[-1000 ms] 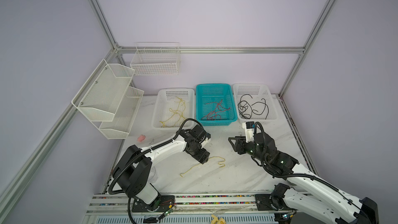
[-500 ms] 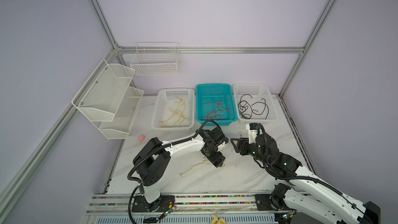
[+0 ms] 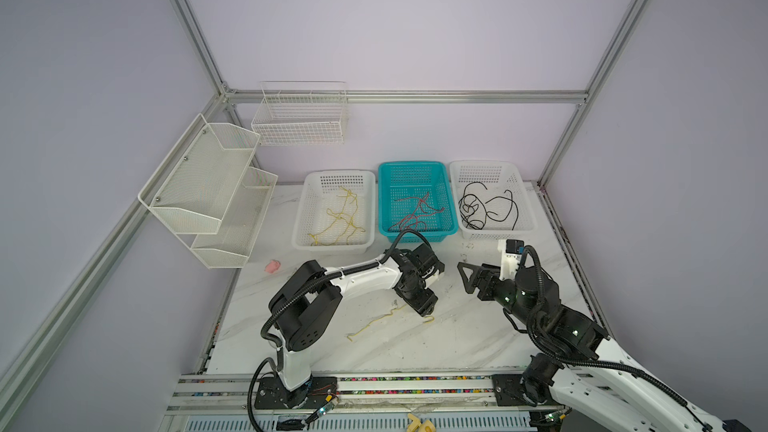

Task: Untangle the cables
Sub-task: 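Move the left gripper down to the yellow wire on the table, then close the left gripper on the yellow wire and lift it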

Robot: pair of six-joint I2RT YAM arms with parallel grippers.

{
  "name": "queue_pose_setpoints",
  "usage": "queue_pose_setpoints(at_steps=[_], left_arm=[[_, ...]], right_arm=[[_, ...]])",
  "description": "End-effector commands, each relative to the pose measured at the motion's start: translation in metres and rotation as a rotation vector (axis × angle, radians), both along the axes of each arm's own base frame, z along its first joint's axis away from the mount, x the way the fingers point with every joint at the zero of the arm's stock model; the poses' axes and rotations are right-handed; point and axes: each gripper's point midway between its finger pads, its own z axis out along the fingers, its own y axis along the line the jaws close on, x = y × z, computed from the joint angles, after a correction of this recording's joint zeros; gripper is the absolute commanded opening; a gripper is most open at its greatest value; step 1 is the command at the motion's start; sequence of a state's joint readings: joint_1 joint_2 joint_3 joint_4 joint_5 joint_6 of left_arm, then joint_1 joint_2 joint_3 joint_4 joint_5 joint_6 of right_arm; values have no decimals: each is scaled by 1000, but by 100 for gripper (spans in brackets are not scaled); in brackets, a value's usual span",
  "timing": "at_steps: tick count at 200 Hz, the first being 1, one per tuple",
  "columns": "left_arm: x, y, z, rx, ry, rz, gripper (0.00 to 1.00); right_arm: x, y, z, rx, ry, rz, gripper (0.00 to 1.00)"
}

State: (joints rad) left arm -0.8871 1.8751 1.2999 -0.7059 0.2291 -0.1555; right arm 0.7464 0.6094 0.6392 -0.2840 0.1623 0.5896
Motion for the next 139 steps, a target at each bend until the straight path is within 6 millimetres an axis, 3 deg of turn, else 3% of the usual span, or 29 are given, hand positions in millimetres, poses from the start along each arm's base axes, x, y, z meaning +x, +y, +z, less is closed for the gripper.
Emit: queue_pose_setpoints(at_steps=[1,8,66,98,139], left_arm=[[11,-26,20,-84,-26,-13,60],[9,-27,18,-84,-17,-15,58],[3,-26,7,-75,20,-25,40],[0,-23,3,-67,29,-34,25],[8,-17,17,-81,-19,-35,11]], right_arm=[[-3,-12,5,10,-14,-47,91],[-4,-14,7,16,-21,-52,96],[-5,-16,7,18,-28,-54,97],[-5,-18,9,21,-35,-65,97],[-5,-20,8,22,-30,-74,97]])
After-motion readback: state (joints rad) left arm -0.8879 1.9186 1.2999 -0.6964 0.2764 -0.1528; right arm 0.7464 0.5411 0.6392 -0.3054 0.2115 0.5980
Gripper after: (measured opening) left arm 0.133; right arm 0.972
